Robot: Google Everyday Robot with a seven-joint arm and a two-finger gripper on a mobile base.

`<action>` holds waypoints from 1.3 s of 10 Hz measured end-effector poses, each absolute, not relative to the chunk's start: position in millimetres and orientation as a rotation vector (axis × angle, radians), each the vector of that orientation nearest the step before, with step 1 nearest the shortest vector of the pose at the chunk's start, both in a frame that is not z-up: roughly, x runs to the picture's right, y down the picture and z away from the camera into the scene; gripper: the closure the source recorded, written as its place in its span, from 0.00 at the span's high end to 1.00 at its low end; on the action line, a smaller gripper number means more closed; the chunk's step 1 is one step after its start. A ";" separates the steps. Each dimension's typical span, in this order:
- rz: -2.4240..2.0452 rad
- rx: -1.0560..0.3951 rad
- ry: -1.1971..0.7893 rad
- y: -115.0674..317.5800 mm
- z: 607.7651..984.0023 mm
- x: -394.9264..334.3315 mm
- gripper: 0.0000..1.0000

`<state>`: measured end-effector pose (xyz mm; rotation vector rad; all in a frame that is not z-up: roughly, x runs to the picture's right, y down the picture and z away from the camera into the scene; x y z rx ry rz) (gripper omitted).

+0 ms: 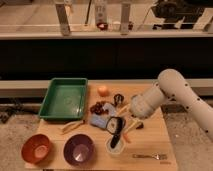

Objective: Place brush in paper cup

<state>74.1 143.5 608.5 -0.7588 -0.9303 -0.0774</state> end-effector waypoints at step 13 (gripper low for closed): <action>-0.051 -0.797 -0.939 169.1 631.9 72.4 0.00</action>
